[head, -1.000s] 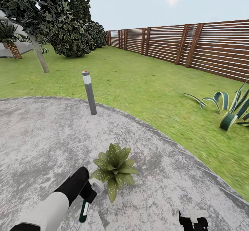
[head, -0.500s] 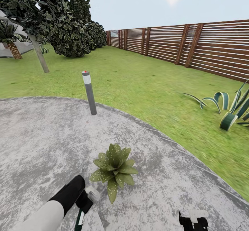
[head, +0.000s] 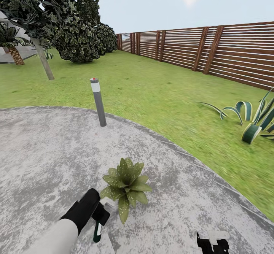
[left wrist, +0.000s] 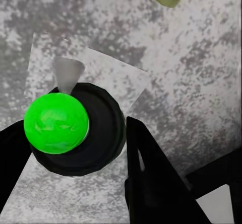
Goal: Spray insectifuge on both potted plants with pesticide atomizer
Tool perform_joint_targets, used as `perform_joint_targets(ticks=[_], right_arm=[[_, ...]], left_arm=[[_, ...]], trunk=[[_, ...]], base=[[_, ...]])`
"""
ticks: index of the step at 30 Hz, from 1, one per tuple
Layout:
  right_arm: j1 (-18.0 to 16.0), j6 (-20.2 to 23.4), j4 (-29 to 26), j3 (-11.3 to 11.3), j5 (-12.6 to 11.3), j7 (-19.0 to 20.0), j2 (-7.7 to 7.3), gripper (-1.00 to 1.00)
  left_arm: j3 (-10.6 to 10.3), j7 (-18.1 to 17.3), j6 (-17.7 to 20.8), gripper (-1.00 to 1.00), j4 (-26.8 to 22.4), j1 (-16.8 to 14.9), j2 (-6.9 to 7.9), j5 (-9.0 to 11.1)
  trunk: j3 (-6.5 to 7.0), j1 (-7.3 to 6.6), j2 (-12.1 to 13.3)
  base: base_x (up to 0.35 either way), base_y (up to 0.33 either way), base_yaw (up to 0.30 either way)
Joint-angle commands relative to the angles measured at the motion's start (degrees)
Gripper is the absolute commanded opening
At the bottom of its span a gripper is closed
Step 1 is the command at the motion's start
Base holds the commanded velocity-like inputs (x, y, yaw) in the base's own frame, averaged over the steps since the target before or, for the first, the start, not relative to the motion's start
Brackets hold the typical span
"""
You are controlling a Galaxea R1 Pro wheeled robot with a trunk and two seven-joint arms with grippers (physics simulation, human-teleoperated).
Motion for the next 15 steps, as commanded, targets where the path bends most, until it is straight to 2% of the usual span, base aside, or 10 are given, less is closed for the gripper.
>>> perform_joint_targets(ticks=[1,3,7,8,10,15], right_arm=[[-0.04,-0.17,0.06,-0.44,0.61,-0.19,0.01,1.0],[-0.04,-0.17,0.06,-0.44,0.61,-0.19,0.01,1.0],[-0.04,-0.17,0.05,-0.44,0.61,-0.19,0.01,1.0],[-0.04,-0.17,0.05,-0.44,0.61,-0.19,0.01,1.0],[-0.04,-0.17,0.05,-0.44,0.61,-0.19,0.01,1.0],[-0.04,-0.17,0.05,-0.44,0.61,-0.19,0.01,1.0]], left_arm=[[-0.07,-0.54,0.04,-1.0,-0.22,-0.02,-0.27,-0.86],[-0.16,-0.57,0.04,-1.0,-0.29,0.01,-0.37,-0.89],[-0.25,-0.81,-0.03,-1.0,0.24,0.05,0.49,-1.11],[-0.34,-0.85,-0.1,-1.0,0.99,0.1,0.85,-1.15],[-0.7,-0.79,-0.37,-1.0,5.8,0.23,1.4,-1.49],[-1.02,-0.99,-6.53,-1.0,10.62,0.25,1.12,-1.68]], trunk=[[-0.05,-0.01,-0.02],[-0.05,-0.01,-0.02],[-0.05,-0.01,-0.02],[-0.05,-0.01,-0.02],[-0.05,-0.01,-0.02],[-0.05,-0.01,-0.02]], base=[[0.0,0.0,0.0],[0.0,0.0,0.0],[0.0,0.0,0.0],[0.0,0.0,0.0],[0.0,0.0,0.0],[0.0,0.0,0.0]])
